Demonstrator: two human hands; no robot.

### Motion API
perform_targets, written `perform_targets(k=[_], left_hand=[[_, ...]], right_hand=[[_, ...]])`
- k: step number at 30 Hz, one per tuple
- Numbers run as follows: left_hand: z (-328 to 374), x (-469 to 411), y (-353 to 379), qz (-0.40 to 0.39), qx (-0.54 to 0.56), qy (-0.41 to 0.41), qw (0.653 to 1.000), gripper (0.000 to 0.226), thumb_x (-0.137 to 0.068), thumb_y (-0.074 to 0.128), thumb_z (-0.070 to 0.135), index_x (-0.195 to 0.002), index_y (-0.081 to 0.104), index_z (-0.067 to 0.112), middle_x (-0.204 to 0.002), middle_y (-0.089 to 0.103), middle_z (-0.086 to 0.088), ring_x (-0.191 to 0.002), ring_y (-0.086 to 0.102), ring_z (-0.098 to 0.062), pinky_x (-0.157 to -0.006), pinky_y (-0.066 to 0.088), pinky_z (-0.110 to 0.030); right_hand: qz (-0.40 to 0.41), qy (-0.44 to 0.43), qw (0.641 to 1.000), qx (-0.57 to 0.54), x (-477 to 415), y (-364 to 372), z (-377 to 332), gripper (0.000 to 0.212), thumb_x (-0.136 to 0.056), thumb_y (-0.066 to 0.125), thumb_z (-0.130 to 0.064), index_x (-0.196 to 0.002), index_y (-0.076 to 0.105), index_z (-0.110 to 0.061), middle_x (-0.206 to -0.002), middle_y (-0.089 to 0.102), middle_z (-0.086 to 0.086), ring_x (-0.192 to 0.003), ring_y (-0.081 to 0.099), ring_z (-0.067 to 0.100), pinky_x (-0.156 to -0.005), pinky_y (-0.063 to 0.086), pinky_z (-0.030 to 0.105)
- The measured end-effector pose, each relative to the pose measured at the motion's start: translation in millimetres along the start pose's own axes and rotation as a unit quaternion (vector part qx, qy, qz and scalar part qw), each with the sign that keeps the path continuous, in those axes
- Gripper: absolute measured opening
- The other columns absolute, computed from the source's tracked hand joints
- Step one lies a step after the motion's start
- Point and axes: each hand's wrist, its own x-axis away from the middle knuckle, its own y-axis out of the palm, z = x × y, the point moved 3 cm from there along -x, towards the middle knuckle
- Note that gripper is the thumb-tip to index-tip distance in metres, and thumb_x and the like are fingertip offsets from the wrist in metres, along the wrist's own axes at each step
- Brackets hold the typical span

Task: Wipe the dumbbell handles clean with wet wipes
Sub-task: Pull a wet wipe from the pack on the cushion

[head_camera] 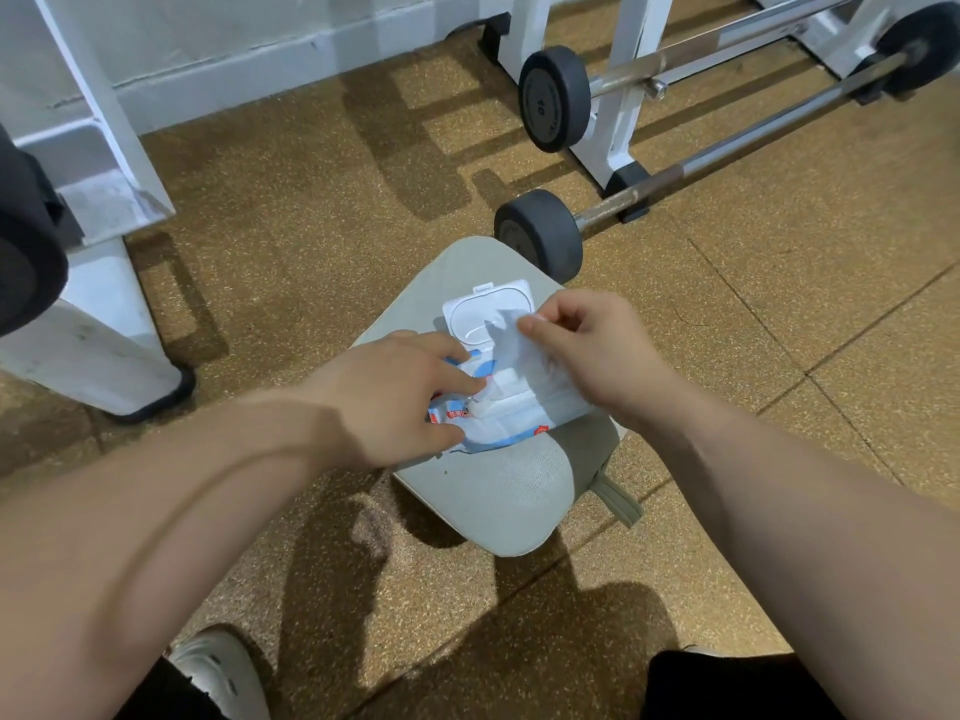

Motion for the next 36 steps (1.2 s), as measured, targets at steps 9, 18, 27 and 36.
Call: perform_targets(k=[9, 18, 27, 36], left_hand=[[8.2, -3.2, -2.5, 0.026, -0.02, -0.019, 0.999, 0.048, -0.088, 0.063, 0.046, -0.136, 0.059, 0.044, -0.143, 0.044, 0.014, -0.127, 0.048, -0.016, -0.086, 0.037, -0.026], [3.9, -8.4, -18.5, 0.233, 0.096, -0.045, 0.967, 0.056, -0.065, 0.076, 0.053, -0.114, 0.061, 0.031, -0.108, 0.053, 0.01, -0.092, 0.052, -0.015, -0.081, 0.047, -0.034], [5.5, -36.1, -32.4, 0.209, 0.169, -0.175, 0.947, 0.117, -0.066, 0.087, 0.029, -0.159, 0.015, 0.031, -0.156, 0.035, -0.003, -0.142, 0.033, -0.03, -0.117, 0.031, -0.042], [4.2, -37.3, -51.3, 0.126, 0.223, -0.121, 0.959, 0.082, -0.079, 0.072, 0.004, -0.144, 0.044, 0.045, -0.112, 0.064, 0.0, -0.095, 0.062, -0.019, -0.071, 0.053, -0.026]], right_hand=[[0.116, 0.257, 0.854, -0.437, 1.0, -12.8, -1.6, 0.012, -0.098, 0.063, -0.022, -0.089, 0.065, -0.014, -0.067, 0.067, 0.0, -0.06, 0.062, 0.015, -0.061, 0.053, 0.029], [0.205, 0.231, 0.805, -0.506, 2.2, -68.1, -18.0, 0.019, -0.097, 0.061, -0.018, -0.08, 0.066, -0.011, -0.064, 0.063, 0.001, -0.056, 0.065, 0.015, -0.062, 0.056, 0.031], [0.132, 0.262, 0.846, -0.445, 17.0, -66.8, -5.6, 0.016, -0.094, 0.066, -0.019, -0.102, 0.066, -0.006, -0.079, 0.066, 0.01, -0.07, 0.068, 0.024, -0.081, 0.058, 0.047], [0.099, 0.265, 0.865, -0.415, 13.8, -50.1, 0.9, 0.016, -0.092, 0.067, -0.02, -0.101, 0.068, -0.007, -0.073, 0.068, 0.009, -0.072, 0.067, 0.025, -0.085, 0.054, 0.047]])
